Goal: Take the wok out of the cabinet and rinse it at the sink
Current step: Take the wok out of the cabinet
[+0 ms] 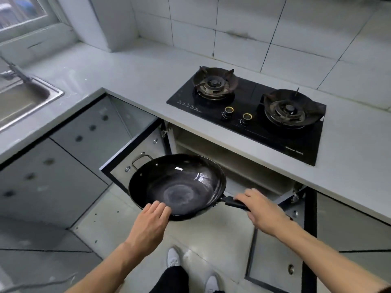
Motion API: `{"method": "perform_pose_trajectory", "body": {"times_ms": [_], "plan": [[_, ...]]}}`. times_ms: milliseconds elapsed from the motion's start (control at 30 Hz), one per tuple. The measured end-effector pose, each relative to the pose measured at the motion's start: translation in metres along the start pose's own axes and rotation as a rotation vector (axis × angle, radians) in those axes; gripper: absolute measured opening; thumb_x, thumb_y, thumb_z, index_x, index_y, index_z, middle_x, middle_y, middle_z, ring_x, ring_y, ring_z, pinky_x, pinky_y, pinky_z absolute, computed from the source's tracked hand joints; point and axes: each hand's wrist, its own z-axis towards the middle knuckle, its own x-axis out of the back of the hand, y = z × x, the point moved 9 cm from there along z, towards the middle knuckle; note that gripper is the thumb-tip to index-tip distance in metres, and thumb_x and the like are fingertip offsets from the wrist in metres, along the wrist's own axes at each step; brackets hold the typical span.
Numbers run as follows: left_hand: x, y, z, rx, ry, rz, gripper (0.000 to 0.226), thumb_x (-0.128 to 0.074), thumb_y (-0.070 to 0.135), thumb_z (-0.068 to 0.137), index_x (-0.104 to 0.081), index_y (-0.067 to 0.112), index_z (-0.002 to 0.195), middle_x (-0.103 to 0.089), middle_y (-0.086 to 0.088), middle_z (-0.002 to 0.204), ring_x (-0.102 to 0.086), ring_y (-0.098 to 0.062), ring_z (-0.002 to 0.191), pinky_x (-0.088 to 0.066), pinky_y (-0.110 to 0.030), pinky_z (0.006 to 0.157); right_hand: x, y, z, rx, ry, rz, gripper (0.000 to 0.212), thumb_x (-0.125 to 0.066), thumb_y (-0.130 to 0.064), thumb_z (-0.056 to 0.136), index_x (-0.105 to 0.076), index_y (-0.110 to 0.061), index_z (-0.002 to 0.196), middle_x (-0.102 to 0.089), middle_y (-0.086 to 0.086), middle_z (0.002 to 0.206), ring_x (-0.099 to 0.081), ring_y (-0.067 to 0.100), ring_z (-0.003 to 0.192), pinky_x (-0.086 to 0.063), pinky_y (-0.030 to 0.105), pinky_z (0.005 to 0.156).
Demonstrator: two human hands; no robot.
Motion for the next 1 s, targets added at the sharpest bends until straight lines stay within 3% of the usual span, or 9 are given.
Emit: {"method": "perform_pose_trajectory", "body": {"times_ms": [233,367,800,900,1000], "plan": [[0.071,-0.039,-0.002,0.067,0.217,0.056,0.023,-0.072,0.001,0.071,-0.054,0.012,0.080,-0.047,-0.003,0.076,-0.045,-0.027,0.067,-0.039,-0.036,0.060,0.071,-0.049,0.021,0.122,0.170,-0.055,0.053,-0.063,-0.003,0.084,-0.047,-0.034,0.123,-0.044,-0.011,0.114,-0.042,0.008,0.101,-0.054,0.032,0.077],[0.106,-0.078,0.006,0.069,0.339,0.076,0.014,-0.065,0.001,0.078,-0.057,0.010,0.086,-0.050,-0.004,0.078,-0.046,-0.027,0.069,-0.040,-0.037,0.062,0.104,-0.083,0.056,0.202,0.219,-0.072,0.049,-0.059,-0.003,0.086,-0.048,-0.031,0.125,-0.045,-0.007,0.117,-0.043,0.013,0.106,-0.051,0.035,0.085],[0.154,-0.237,0.055,0.047,0.395,0.100,0.022,-0.074,0.002,0.069,-0.062,0.007,0.086,-0.055,-0.006,0.080,-0.049,-0.027,0.070,-0.041,-0.035,0.064,0.151,-0.166,0.193,0.182,0.298,-0.087,0.051,-0.056,-0.001,0.083,-0.047,-0.032,0.122,-0.043,-0.008,0.118,-0.042,0.013,0.109,-0.051,0.038,0.086],[0.157,-0.254,0.074,0.002,0.422,0.097,0.007,-0.064,0.003,0.081,-0.062,0.006,0.087,-0.055,-0.006,0.080,-0.048,-0.027,0.070,-0.042,-0.035,0.064,0.154,-0.164,0.218,0.160,0.297,-0.094,0.049,-0.057,-0.004,0.084,-0.047,-0.034,0.122,-0.043,-0.011,0.118,-0.041,0.011,0.109,-0.051,0.035,0.085],[0.152,-0.272,0.101,0.004,0.414,0.094,0.016,-0.060,-0.003,0.077,-0.063,0.006,0.089,-0.056,-0.006,0.081,-0.050,-0.027,0.071,-0.044,-0.035,0.064,0.160,-0.158,0.249,0.162,0.296,-0.088,0.047,-0.057,-0.005,0.086,-0.048,-0.033,0.122,-0.044,-0.010,0.118,-0.042,0.011,0.109,-0.050,0.032,0.088]]}}
